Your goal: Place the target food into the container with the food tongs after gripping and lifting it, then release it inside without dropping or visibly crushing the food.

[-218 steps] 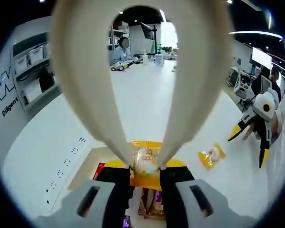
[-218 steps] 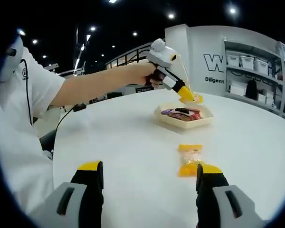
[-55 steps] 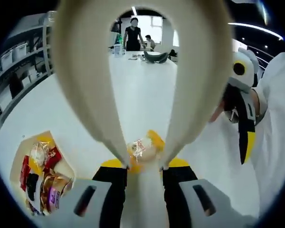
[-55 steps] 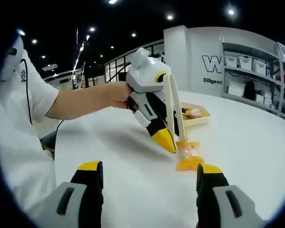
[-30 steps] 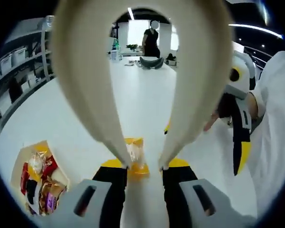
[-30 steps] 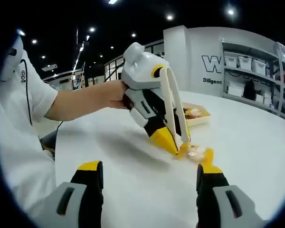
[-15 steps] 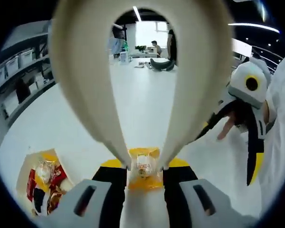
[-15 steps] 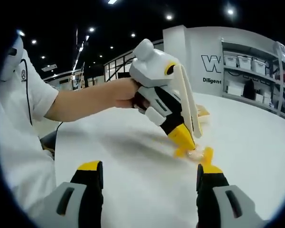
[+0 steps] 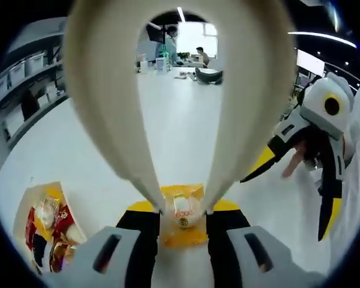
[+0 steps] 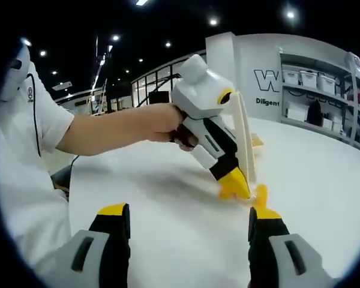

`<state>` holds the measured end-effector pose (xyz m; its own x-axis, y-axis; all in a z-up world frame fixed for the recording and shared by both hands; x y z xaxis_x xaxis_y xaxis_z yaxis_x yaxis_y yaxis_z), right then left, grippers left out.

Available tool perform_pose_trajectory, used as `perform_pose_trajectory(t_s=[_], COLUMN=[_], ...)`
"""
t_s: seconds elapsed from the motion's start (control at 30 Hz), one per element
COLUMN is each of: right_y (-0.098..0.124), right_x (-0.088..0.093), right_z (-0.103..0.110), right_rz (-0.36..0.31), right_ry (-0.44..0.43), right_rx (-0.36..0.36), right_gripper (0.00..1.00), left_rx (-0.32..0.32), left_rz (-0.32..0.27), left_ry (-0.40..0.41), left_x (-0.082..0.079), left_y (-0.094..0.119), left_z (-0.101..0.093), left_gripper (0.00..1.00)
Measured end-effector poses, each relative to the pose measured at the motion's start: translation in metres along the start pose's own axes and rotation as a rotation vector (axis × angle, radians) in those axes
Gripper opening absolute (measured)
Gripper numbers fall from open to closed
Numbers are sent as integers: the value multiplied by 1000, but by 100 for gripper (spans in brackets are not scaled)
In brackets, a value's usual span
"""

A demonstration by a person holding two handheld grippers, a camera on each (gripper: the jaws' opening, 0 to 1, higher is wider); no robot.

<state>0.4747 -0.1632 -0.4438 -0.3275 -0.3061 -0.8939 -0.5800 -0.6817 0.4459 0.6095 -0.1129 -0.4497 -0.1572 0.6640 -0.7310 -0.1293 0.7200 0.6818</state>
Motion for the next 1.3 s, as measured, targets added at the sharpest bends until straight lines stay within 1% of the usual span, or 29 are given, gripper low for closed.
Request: perform_pose_trajectory(t_s=[0.13, 0.3, 0.43, 0.8, 0.9, 1.03, 1.17, 1.3], right_y=[0, -1, -1, -1, -1, 0, 0, 1], right_x=[0, -1, -2, -1, -1, 0, 0, 0], right_z=[0, 0, 0, 0, 0, 0, 1, 1], right_rz=[0, 0, -1, 1, 2, 2, 2, 1], right_ry=[0, 2, 4, 0, 0, 0, 0, 0], right_rx=[0, -1, -3, -1, -1, 2, 2, 2], right_gripper=[80, 80, 80, 80, 80, 80, 80, 80], left_rx=[-1, 3, 12, -6, -7, -20, -38, -47], left_rz=[2, 13, 20, 29, 37, 43, 56, 66], left_ry=[14, 52, 51, 31, 30, 44, 19, 14], left_x=[0, 2, 2, -3, -2, -1, 0, -1], left_y=[-1, -3, -4, -2, -3, -4, -7, -7], left_z=[1, 1, -3, -10, -11, -10, -13, -13], left_gripper=[29, 29, 29, 30, 30, 30, 29, 28])
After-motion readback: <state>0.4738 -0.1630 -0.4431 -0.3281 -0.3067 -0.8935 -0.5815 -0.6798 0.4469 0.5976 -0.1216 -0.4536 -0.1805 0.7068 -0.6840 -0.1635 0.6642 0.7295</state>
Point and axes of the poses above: the point that each gripper's makers call its tool centre point, and the gripper's own axes: y roughly backward along the fingers, z roughly to its left, x roughly out of its underside, the point moved 6 cm from there along y, roughly backward along the fingers, and after that the axes turned 4 degrees about z, right-handed, at the moved point
